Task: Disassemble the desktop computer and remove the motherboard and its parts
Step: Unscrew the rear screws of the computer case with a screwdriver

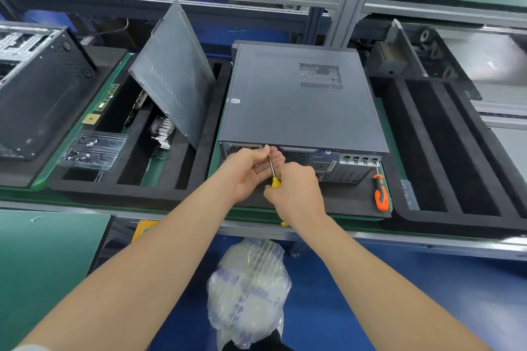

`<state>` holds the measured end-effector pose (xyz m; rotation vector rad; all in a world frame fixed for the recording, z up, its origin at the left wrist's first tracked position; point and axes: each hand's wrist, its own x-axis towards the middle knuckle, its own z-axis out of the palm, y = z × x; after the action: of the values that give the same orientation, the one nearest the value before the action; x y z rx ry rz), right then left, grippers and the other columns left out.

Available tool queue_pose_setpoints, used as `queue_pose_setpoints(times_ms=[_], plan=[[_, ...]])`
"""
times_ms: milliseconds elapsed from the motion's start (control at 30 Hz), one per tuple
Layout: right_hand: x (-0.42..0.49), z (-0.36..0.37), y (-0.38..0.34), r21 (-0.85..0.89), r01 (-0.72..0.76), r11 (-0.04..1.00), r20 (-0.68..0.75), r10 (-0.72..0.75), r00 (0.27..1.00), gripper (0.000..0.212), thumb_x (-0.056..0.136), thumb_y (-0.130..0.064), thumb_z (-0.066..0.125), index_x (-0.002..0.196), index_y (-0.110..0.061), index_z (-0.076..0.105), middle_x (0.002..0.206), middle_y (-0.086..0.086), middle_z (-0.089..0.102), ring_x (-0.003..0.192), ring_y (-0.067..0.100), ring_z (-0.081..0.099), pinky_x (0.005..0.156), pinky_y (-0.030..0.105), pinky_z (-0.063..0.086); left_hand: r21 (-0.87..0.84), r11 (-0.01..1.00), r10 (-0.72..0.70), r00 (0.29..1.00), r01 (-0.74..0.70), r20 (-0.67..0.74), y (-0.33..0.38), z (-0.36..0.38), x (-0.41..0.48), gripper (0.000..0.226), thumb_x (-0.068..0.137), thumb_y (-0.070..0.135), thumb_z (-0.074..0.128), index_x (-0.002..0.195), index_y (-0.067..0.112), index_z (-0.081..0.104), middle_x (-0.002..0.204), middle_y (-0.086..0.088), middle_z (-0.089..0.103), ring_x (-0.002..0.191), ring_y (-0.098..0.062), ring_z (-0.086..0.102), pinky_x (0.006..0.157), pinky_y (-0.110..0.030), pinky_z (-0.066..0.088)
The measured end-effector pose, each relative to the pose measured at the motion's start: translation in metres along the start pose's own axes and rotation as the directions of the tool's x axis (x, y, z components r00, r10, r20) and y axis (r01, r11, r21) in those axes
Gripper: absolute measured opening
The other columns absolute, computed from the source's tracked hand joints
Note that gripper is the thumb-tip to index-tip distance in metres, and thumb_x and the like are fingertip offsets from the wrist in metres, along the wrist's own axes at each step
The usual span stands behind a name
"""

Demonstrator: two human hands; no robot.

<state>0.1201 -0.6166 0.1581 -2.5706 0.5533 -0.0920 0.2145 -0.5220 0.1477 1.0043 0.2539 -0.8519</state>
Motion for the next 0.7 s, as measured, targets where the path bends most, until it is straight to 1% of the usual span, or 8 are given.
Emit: queue_pose_setpoints(times_ms=[100,200,267,300,367,467,600,700], plan=[[-0.001,0.001,0.002,0.013,-0.065,0.998,-0.034,0.066,0.997,0.018,0.08,-0.034,0.075,0.086,-0.022,0.063,0.081,0.001,0.066,0.08,0.026,0.064,0.067,0.036,0.056,0.043,0.999,0.014,1.0,-0.014,0.019,-0.001,-0.001,-0.002,0.017,0.102,0.001,0.057,0.113,-0.006,0.068,0.101,-0.016,0.078,0.093,-0.024,0.078,0.075,-0.03,0.063],[-0.005,0.006,0.003,0.18,-0.128,0.975,-0.031,0.136,0.99,0.03,0.077,-0.036,0.073,0.065,-0.018,0.054,0.063,-0.005,0.058,0.067,0.021,0.059,0.056,0.031,0.047,0.061,0.998,0.024,1.0,-0.024,0.0,0.001,0.004,0.0,0.016,0.102,-0.006,0.053,0.107,-0.008,0.068,0.099,-0.018,0.076,0.086,-0.024,0.078,0.074,-0.029,0.063],[-0.005,0.003,0.003,0.418,-0.262,0.87,0.18,0.203,0.963,0.03,0.082,-0.036,0.072,0.072,-0.01,0.063,0.061,-0.001,0.059,0.059,0.022,0.061,0.055,0.034,0.053,0.04,0.999,-0.001,1.0,0.001,-0.015,0.003,0.007,0.0,0.017,0.103,-0.007,0.05,0.104,-0.008,0.067,0.093,-0.017,0.076,0.079,-0.022,0.078,0.071,-0.027,0.063],[-0.005,-0.001,0.004,0.529,-0.378,0.759,0.374,0.191,0.907,0.03,0.087,-0.035,0.071,0.085,-0.006,0.067,0.066,0.003,0.061,0.057,0.021,0.063,0.058,0.036,0.056,0.028,0.999,-0.017,1.0,0.017,-0.018,0.003,0.007,0.0,0.018,0.103,-0.007,0.049,0.103,-0.007,0.067,0.089,-0.015,0.077,0.076,-0.021,0.078,0.069,-0.026,0.063],[-0.005,-0.011,0.008,0.628,-0.609,0.485,0.696,0.0,0.718,0.03,0.097,-0.029,0.063,0.109,-0.001,0.066,0.081,0.012,0.066,0.064,0.025,0.067,0.065,0.039,0.059,0.01,0.999,-0.043,0.999,0.043,-0.009,0.004,0.007,0.0,0.02,0.104,-0.007,0.047,0.103,-0.006,0.067,0.084,-0.012,0.078,0.075,-0.019,0.078,0.068,-0.025,0.063],[0.0,-0.023,0.023,0.627,-0.723,0.29,0.777,-0.293,0.557,0.032,0.105,-0.02,0.05,0.129,0.001,0.056,0.105,0.025,0.068,0.09,0.037,0.072,0.082,0.049,0.061,-0.006,0.997,-0.073,0.997,0.073,0.013,0.007,0.004,0.0,0.022,0.106,-0.005,0.045,0.106,-0.005,0.067,0.085,-0.011,0.079,0.076,-0.018,0.078,0.071,-0.025,0.064],[0.005,-0.022,0.03,0.667,-0.671,0.324,0.743,-0.361,0.563,0.032,0.105,-0.01,0.055,0.133,0.005,0.053,0.122,0.034,0.064,0.113,0.048,0.066,0.092,0.057,0.056,-0.014,0.996,-0.085,0.996,0.085,0.024,0.009,0.003,-0.002,0.024,0.106,-0.004,0.043,0.112,-0.007,0.066,0.087,-0.012,0.079,0.077,-0.019,0.078,0.07,-0.025,0.064],[0.006,-0.014,0.024,0.678,-0.609,0.411,0.729,-0.274,0.627,0.023,0.098,-0.01,0.068,0.116,0.003,0.062,0.108,0.03,0.069,0.105,0.044,0.071,0.084,0.054,0.061,-0.026,0.996,-0.079,0.996,0.08,0.036,0.01,0.002,-0.003,0.025,0.106,-0.006,0.041,0.109,-0.009,0.065,0.089,-0.015,0.079,0.08,-0.022,0.079,0.068,-0.026,0.063]])
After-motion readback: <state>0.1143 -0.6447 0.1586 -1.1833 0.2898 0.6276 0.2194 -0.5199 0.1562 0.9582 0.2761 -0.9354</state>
